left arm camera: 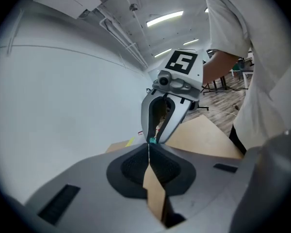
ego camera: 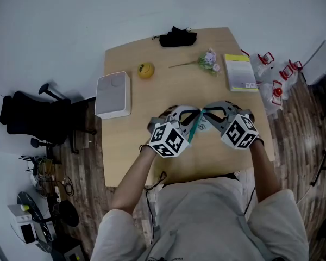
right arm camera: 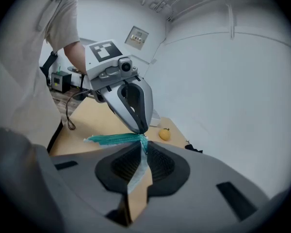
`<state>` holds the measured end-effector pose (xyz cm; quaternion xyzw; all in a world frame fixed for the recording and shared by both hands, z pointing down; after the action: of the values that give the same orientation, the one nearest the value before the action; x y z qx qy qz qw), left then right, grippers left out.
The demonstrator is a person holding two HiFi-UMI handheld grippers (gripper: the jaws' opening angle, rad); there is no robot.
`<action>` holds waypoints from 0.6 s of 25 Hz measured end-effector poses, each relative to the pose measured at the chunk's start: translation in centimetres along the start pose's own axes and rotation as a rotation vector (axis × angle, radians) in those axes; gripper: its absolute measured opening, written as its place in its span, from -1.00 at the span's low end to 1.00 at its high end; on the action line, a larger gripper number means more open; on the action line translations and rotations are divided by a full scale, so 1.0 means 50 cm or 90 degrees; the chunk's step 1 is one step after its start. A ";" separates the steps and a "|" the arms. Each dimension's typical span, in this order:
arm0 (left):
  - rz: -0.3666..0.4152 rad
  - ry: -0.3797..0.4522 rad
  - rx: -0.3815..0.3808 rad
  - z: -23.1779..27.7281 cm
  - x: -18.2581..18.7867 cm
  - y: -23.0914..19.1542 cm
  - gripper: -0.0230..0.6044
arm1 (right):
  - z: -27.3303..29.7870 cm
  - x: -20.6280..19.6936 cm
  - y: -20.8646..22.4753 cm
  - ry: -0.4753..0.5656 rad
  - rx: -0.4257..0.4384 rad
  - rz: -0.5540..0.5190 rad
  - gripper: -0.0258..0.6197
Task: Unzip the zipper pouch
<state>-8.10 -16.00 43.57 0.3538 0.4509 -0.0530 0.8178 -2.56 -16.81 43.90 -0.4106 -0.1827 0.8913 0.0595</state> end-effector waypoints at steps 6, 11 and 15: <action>0.019 -0.004 0.032 0.007 -0.015 0.024 -0.85 | 0.011 -0.009 -0.017 -0.065 -0.052 0.017 -0.78; 0.033 0.007 0.023 0.008 -0.015 0.030 -0.85 | 0.010 -0.015 -0.023 -0.059 -0.069 0.056 -0.78; 0.041 0.009 0.027 0.008 -0.005 0.029 -0.85 | 0.001 -0.015 -0.019 -0.054 -0.094 0.083 -0.78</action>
<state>-7.37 -15.24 44.66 0.3857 0.4438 -0.0338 0.8082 -2.15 -16.15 44.85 -0.3867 -0.2231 0.8941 -0.0368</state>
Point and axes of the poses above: the fingertips, and each gripper's own axes: z forward along the fingers, y to its right, x out of its top, the point moved 4 cm from there along -z, backward along the fingers, and after that the axes turned 8 degrees about x, right-handed, at the moved point
